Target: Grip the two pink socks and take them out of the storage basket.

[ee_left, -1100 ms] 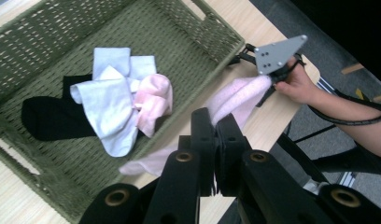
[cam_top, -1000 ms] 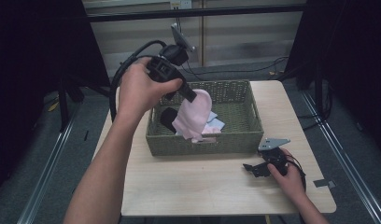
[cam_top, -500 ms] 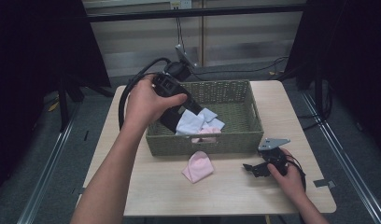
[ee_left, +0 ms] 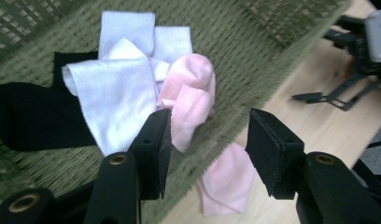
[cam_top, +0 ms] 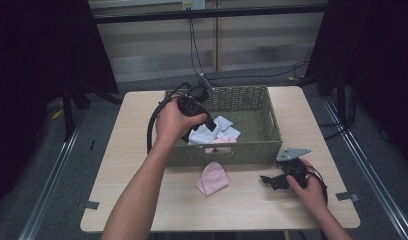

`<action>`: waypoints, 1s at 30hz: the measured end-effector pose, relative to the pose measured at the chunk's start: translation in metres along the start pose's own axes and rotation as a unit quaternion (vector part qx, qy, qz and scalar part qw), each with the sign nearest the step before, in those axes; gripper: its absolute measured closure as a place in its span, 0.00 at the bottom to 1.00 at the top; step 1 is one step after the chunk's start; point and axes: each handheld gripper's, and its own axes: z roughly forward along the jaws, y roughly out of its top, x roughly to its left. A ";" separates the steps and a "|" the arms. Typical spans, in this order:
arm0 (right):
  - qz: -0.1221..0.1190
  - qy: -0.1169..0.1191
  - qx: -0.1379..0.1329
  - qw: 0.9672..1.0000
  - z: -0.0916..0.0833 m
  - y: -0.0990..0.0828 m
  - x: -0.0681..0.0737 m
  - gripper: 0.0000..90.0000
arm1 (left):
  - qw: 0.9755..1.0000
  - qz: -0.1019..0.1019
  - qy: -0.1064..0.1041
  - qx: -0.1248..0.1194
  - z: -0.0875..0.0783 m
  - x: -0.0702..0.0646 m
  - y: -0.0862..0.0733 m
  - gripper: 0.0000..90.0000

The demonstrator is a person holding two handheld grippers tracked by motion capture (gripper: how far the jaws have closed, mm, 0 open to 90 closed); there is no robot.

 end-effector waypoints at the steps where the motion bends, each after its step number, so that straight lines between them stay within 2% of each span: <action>1: 0.000 0.000 0.000 1.000 0.000 0.000 0.000 0.11 | 1.000 -0.005 0.001 -0.001 0.006 0.002 0.000 0.56; 3: -0.001 0.000 -0.001 1.000 0.000 0.000 0.000 0.11 | 1.000 -0.006 0.005 0.005 0.016 0.007 0.001 0.56; 5: 0.000 0.000 0.000 1.000 0.000 0.000 0.000 0.11 | 1.000 -0.016 0.006 0.000 0.030 0.012 0.001 0.56; 8: 0.000 0.000 0.000 1.000 0.000 0.000 0.000 0.11 | 1.000 -0.019 0.008 -0.003 0.039 0.015 0.001 0.56; 12: -0.001 0.000 0.000 1.000 0.000 0.000 0.000 0.11 | 1.000 -0.026 0.007 0.014 0.061 0.017 0.001 0.56; 14: -0.001 0.000 0.000 1.000 0.000 0.000 0.000 0.11 | 0.999 -0.028 0.007 0.016 0.065 0.017 0.001 0.56; 17: -0.001 -0.001 -0.001 1.000 0.000 0.000 0.000 0.11 | 0.999 -0.035 -0.002 0.026 0.080 0.020 0.000 0.56; 18: -0.001 -0.001 -0.001 1.000 0.000 0.000 0.000 0.11 | 0.999 -0.035 -0.002 0.026 0.080 0.020 0.000 0.55; 19: -0.001 0.000 -0.001 1.000 0.000 0.000 0.000 0.11 | 0.999 -0.044 -0.009 0.024 0.086 0.021 -0.001 0.53; 26: -0.001 0.000 -0.001 1.000 0.000 0.000 0.000 0.11 | 0.998 -0.050 -0.010 0.041 0.098 0.020 0.001 0.48; 27: -0.001 0.000 -0.001 1.000 0.000 0.000 0.000 0.11 | 0.998 -0.049 -0.014 0.044 0.100 0.021 0.001 0.48; 30: 0.001 0.000 0.000 1.000 0.000 0.000 0.000 0.11 | 0.997 -0.064 -0.031 0.039 0.102 0.023 0.001 0.48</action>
